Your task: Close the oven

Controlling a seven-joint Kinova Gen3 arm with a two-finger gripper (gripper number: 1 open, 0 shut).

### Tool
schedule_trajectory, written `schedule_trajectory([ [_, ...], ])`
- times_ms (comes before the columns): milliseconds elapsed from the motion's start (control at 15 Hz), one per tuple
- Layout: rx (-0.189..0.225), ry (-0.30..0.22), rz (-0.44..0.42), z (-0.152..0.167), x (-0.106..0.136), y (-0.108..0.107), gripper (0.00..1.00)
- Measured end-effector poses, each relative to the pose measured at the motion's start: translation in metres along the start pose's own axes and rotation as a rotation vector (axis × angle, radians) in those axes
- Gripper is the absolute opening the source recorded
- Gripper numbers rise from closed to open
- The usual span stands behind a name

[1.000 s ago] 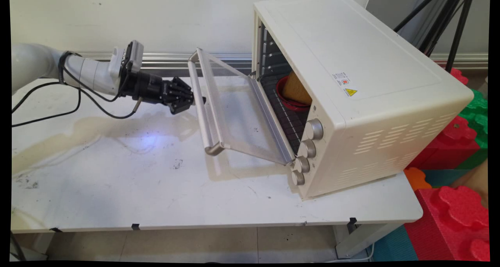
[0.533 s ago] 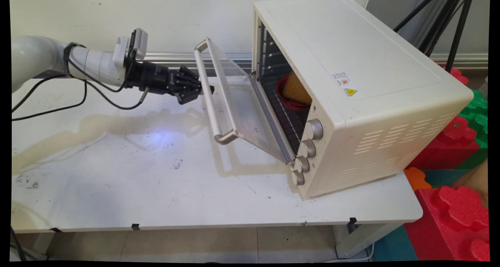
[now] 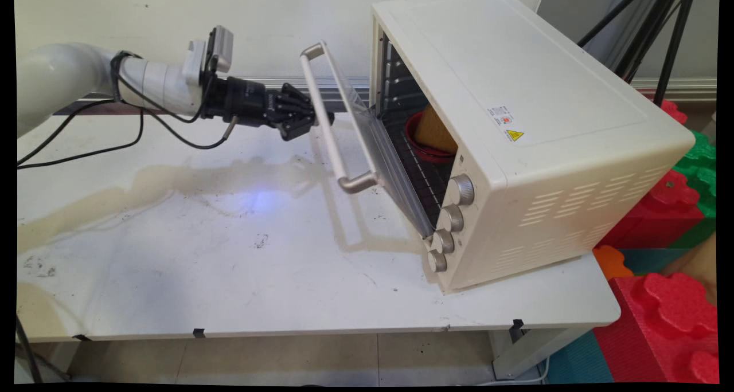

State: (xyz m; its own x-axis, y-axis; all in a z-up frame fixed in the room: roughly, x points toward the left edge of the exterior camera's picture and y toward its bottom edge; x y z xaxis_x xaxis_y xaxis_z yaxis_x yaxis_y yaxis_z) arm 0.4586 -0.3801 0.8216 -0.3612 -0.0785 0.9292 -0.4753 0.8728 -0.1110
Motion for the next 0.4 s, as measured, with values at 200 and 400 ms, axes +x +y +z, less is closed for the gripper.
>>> schedule_trajectory([
  [200,-0.001,0.018,0.000,0.012,0.010,0.000,0.00],
  [400,0.000,0.028,0.005,0.019,0.017,0.000,0.00],
])
